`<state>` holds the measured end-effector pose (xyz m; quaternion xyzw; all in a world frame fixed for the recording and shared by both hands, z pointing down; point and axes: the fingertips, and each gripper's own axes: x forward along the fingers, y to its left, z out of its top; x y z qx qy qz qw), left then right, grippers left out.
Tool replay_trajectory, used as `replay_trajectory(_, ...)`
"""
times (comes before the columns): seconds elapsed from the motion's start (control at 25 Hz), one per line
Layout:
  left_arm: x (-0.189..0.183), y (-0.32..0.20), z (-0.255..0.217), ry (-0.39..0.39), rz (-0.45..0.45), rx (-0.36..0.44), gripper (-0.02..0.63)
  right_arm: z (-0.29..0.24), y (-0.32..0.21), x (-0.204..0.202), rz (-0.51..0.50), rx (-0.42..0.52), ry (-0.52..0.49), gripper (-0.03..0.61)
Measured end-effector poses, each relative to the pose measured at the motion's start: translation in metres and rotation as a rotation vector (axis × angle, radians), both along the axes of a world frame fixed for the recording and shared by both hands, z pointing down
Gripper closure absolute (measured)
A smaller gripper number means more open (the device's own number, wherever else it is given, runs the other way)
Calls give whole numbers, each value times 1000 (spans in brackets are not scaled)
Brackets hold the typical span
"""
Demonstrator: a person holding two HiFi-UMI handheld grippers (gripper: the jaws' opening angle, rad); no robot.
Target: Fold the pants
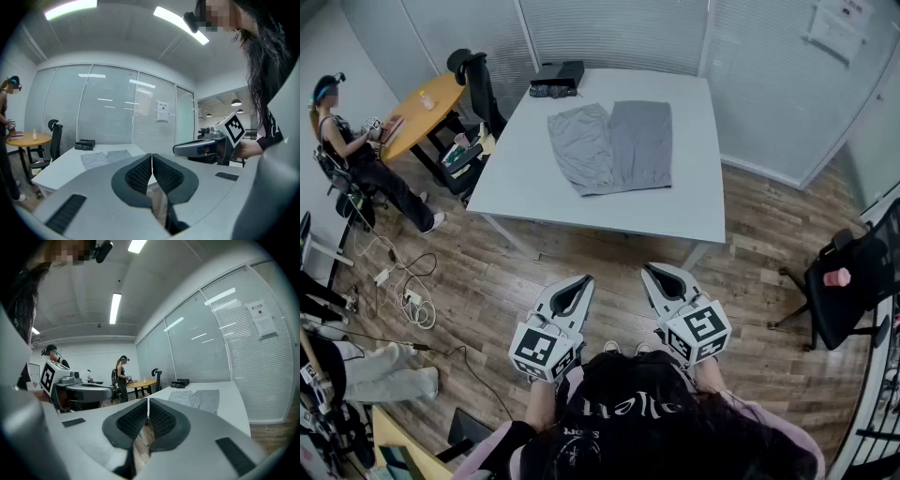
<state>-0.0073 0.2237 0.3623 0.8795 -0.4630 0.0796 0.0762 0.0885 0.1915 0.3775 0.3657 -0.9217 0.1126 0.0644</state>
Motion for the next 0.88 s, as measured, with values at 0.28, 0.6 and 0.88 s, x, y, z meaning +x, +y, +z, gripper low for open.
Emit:
replay_trajectory(0.28, 1, -5, 2, -2, -2, -4, 588, 2, -6, 2, 2, -1, -2, 549)
replay_trajectory(0.6, 13, -14, 4, -12, -4, -7, 588, 3, -14, 17, 9, -7, -26, 549)
replay_trajectory(0.88, 36, -25, 5, -13, 2, -1, 588, 10, -23, 39, 7, -18, -35, 549)
